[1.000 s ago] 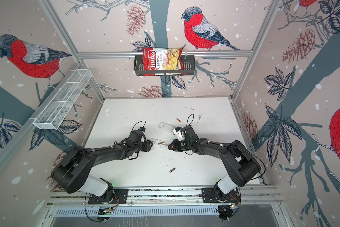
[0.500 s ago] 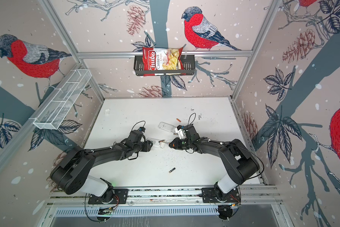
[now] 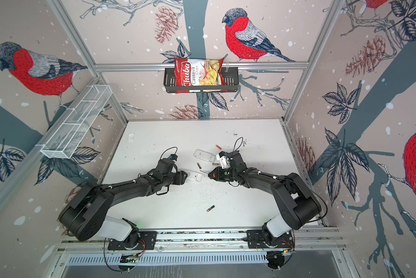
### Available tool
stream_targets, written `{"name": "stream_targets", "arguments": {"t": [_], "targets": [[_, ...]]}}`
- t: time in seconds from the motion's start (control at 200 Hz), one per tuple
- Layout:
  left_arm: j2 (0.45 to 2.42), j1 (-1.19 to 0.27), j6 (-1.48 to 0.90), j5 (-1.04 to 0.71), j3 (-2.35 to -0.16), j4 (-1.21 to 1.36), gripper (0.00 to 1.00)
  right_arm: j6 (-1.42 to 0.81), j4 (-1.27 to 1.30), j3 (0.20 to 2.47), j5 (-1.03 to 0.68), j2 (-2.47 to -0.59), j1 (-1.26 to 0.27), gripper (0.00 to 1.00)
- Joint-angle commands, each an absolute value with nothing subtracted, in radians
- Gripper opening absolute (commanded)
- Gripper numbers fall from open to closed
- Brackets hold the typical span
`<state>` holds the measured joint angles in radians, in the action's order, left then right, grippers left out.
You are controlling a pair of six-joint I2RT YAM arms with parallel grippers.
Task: Unload the batteries from the remote control
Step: 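Set the screwdriver down with the right gripper while the left gripper releases the remote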
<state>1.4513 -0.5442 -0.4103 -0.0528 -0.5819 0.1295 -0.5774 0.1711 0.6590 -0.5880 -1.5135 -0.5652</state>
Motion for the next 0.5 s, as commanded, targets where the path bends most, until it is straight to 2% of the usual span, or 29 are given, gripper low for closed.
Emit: {"name": "stream_targets", "arguments": {"t": [0.0,0.09,0.145,0.305,0.495], "targets": [[1.421,-0.545,-0.392,-0.034,-0.582,0.118,0.77,-0.579,0.192,0.623,-0.492,-1.453,-0.537,0.0],[1.381,-0.545,-0.391,-0.021,-0.561,0.124,0.87,-0.578,0.193,0.572,-0.416,-1.377,-0.502,0.0],[1.353,-0.545,-0.396,-0.013,-0.55,0.128,0.97,-0.58,0.191,0.542,-0.366,-1.328,-0.482,0.0],[1.273,-0.545,-0.408,0.01,-0.508,0.151,0.97,-0.604,0.202,0.443,-0.154,-1.209,-0.469,0.02],[1.208,-0.546,-0.405,0.041,-0.488,0.146,0.97,-0.625,0.285,0.338,-0.023,-1.195,-0.487,0.04]]}}
